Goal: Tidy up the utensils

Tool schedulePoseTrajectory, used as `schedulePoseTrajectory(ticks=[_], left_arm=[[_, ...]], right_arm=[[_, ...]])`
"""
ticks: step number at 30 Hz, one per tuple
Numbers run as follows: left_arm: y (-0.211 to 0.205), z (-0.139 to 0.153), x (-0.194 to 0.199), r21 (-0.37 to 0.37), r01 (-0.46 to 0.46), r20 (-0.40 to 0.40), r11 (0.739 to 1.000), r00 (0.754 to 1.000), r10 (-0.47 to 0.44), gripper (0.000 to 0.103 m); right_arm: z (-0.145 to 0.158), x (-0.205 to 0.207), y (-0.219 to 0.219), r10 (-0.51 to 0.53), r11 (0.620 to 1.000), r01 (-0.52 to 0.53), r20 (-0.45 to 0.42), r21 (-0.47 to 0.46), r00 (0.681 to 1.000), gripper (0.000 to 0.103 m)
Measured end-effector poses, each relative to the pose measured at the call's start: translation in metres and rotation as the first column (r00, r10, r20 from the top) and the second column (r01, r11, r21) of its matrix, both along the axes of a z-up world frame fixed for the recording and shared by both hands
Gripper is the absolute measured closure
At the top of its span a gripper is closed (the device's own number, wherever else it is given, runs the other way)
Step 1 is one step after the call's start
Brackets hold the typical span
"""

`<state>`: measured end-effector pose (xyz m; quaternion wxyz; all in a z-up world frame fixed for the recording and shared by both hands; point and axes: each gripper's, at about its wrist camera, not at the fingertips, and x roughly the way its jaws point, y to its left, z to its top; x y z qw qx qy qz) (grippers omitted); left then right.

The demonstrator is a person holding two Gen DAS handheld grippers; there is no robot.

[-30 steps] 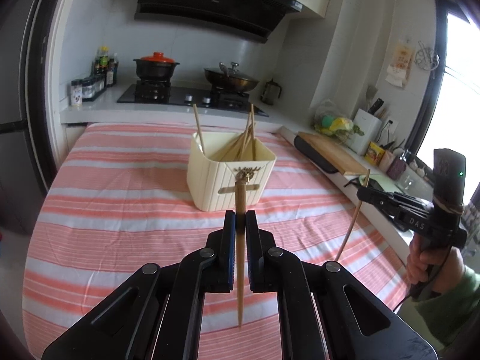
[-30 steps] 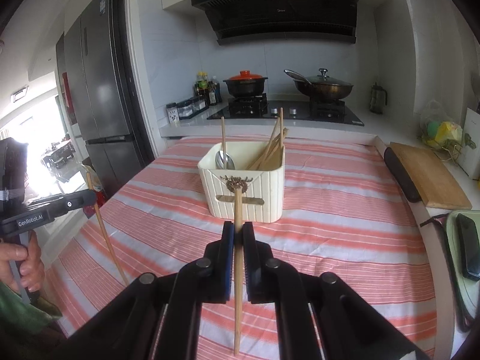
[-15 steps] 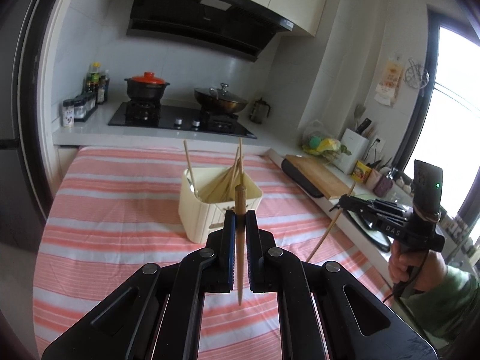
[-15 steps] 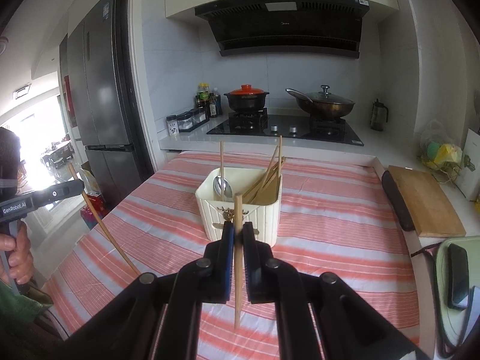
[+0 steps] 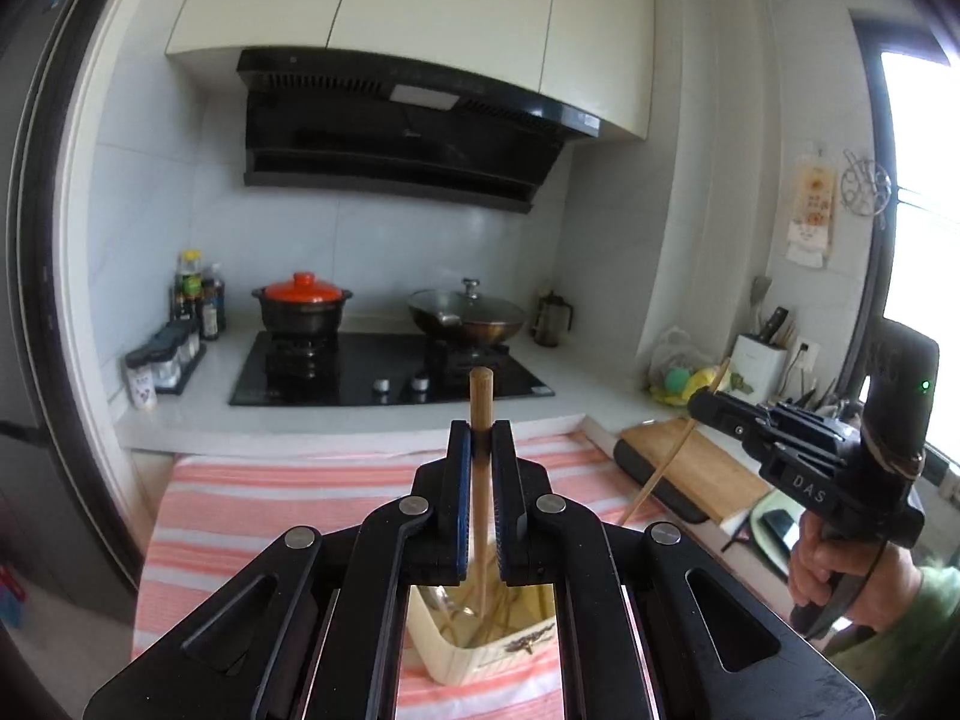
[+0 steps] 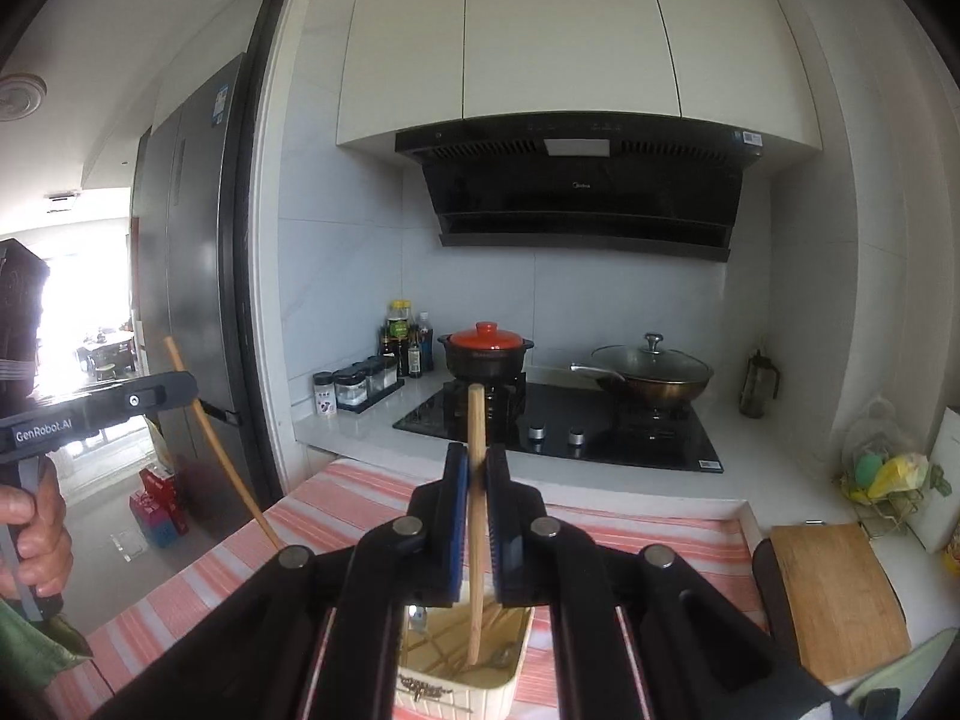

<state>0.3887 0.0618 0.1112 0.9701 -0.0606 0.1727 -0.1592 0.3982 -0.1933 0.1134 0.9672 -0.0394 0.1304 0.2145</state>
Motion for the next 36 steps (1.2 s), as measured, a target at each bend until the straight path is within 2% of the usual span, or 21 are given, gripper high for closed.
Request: schedulePoseTrajectory(ticks=[2, 6, 9, 13, 14, 15, 16, 17, 18, 20, 23, 24, 25, 27, 29, 30, 32, 33, 36], left_arm=[[-0.007, -0.018, 0.029, -0.002, 0.004, -0.056, 1.000, 0.998, -0.004, 0.098], [-0.019, -0.066, 0.080, 0.018, 0.013, -0.201, 1.000, 0.979, -0.009, 0.098], [-0.024, -0.104, 0.108, 0.026, 0.021, -0.304, 0.999, 0.953, -0.012, 0.098], [-0.029, -0.139, 0.126, 0.049, 0.008, -0.383, 0.999, 0.924, 0.012, 0.096], [-0.030, -0.143, 0.126, 0.048, 0.005, -0.396, 0.999, 0.918, 0.014, 0.086], [-0.030, -0.145, 0.125, 0.050, 0.004, -0.402, 0.999, 0.915, 0.017, 0.068], [-0.030, -0.144, 0.119, 0.058, -0.001, -0.395, 0.998, 0.918, 0.024, 0.058], [-0.031, -0.140, 0.110, 0.071, -0.006, -0.371, 0.997, 0.928, 0.032, 0.044], [-0.032, -0.134, 0.097, 0.092, -0.010, -0.338, 0.996, 0.940, 0.040, 0.034], [-0.036, -0.119, 0.069, 0.152, -0.024, -0.266, 0.988, 0.962, 0.064, 0.022], [-0.046, -0.096, 0.017, 0.247, -0.090, -0.149, 0.965, 0.980, 0.129, 0.001], [-0.050, -0.089, -0.002, 0.277, -0.120, -0.101, 0.953, 0.983, 0.153, 0.000], [-0.055, -0.084, -0.021, 0.306, -0.152, -0.056, 0.940, 0.983, 0.177, 0.000], [-0.066, -0.078, -0.055, 0.346, -0.213, 0.002, 0.914, 0.974, 0.226, 0.000], [-0.075, -0.076, -0.086, 0.356, -0.261, 0.017, 0.897, 0.962, 0.273, 0.000], [-0.081, -0.077, -0.105, 0.355, -0.294, 0.032, 0.888, 0.953, 0.303, 0.000], [-0.089, -0.081, -0.139, 0.316, -0.331, 0.054, 0.889, 0.942, 0.332, 0.000], [-0.091, -0.084, -0.153, 0.293, -0.321, 0.038, 0.901, 0.945, 0.325, 0.000], [-0.093, -0.095, -0.180, 0.254, -0.255, -0.083, 0.933, 0.955, 0.284, 0.000]], right_arm=[[-0.014, 0.026, 0.007, 0.000, 1.000, -0.001, -0.048, -0.006, 0.999, 0.097], [-0.062, 0.078, 0.017, 0.005, 1.000, -0.009, -0.218, -0.021, 0.976, 0.097], [-0.101, 0.106, 0.019, 0.000, 1.000, -0.007, -0.338, -0.019, 0.941, 0.097], [-0.145, 0.139, 0.018, 0.013, 1.000, 0.000, -0.475, 0.028, 0.880, 0.095], [-0.152, 0.145, 0.019, 0.008, 1.000, 0.007, -0.496, 0.028, 0.868, 0.094], [-0.156, 0.150, 0.020, -0.005, 1.000, 0.019, -0.510, 0.023, 0.860, 0.091], [-0.157, 0.154, 0.020, -0.008, 0.999, 0.024, -0.517, 0.024, 0.856, 0.077], [-0.154, 0.153, 0.018, -0.013, 0.999, 0.033, -0.510, 0.031, 0.860, 0.066], [-0.146, 0.147, 0.014, -0.017, 0.998, 0.045, -0.479, 0.048, 0.877, 0.052], [-0.123, 0.128, 0.005, -0.026, 0.995, 0.062, -0.401, 0.077, 0.916, 0.052], [-0.087, 0.088, -0.008, -0.034, 0.993, 0.067, -0.301, 0.102, 0.953, 0.034], [-0.076, 0.071, -0.012, -0.040, 0.993, 0.068, -0.262, 0.099, 0.964, 0.023], [-0.066, 0.051, -0.016, -0.052, 0.994, 0.072, -0.219, 0.086, 0.974, 0.016], [-0.052, 0.010, -0.020, -0.085, 0.994, 0.092, -0.120, 0.054, 0.989, 0.012], [-0.044, -0.031, -0.022, -0.120, 0.992, 0.121, -0.035, 0.019, 0.992, 0.002], [-0.043, -0.050, -0.022, -0.137, 0.990, 0.138, -0.015, 0.002, 0.990, 0.000], [-0.046, -0.082, -0.024, -0.137, 0.990, 0.136, -0.027, -0.020, 0.990, 0.000], [-0.050, -0.096, -0.025, -0.123, 0.992, 0.122, -0.056, -0.021, 0.991, 0.000], [-0.068, -0.136, -0.031, -0.130, 0.992, 0.128, -0.137, -0.023, 0.982, 0.000]])
